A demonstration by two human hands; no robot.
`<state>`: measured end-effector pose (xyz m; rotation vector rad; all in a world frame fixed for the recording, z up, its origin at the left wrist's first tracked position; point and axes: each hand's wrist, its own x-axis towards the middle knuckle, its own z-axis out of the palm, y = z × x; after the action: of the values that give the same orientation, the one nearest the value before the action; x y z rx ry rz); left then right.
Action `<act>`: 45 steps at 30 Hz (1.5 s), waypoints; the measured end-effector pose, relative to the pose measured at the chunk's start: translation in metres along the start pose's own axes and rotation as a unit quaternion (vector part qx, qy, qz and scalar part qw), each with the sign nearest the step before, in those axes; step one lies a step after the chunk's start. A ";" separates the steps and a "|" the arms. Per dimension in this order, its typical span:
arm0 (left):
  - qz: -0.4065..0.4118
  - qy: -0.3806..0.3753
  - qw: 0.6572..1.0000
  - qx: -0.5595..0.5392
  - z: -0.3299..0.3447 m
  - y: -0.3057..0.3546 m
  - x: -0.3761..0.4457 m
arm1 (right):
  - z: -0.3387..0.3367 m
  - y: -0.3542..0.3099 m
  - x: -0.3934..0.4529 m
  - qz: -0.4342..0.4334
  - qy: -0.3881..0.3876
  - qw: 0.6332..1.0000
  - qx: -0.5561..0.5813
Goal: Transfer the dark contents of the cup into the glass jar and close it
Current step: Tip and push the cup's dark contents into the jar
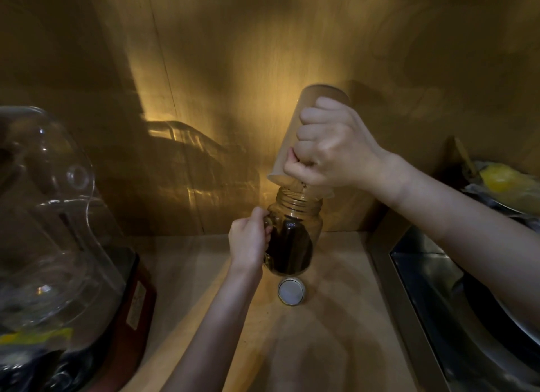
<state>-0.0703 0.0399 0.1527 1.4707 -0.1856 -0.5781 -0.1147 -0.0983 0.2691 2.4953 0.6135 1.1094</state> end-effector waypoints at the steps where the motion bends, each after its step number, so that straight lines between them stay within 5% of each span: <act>1: 0.001 -0.001 1.000 0.002 0.000 0.000 0.000 | 0.000 -0.001 0.000 -0.003 -0.002 1.000 -0.003; 6: -0.003 0.000 1.000 0.007 -0.002 -0.002 0.001 | 0.000 0.001 -0.002 0.034 -0.003 0.999 0.016; 26: -0.020 0.017 1.000 0.016 -0.002 -0.012 0.020 | 0.015 -0.004 -0.019 -0.057 0.002 0.998 -0.025; 33: -0.007 0.016 1.000 0.025 -0.010 -0.033 0.027 | 0.031 0.000 -0.037 0.156 0.045 0.983 0.088; 37: 0.000 0.027 0.999 0.023 -0.023 -0.057 0.032 | 0.056 -0.003 -0.062 0.370 0.035 0.902 0.221; 41: -0.055 0.056 0.997 -0.002 -0.039 -0.084 0.037 | 0.094 -0.012 -0.101 0.634 0.039 0.695 0.335; 45: -0.047 0.114 0.992 0.016 -0.058 -0.110 0.037 | 0.140 -0.032 -0.135 0.772 0.053 0.518 0.364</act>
<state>-0.0400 0.0744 0.0315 1.5708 0.0526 -0.4797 -0.0971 -0.1584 0.0820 3.3962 -2.1236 1.5462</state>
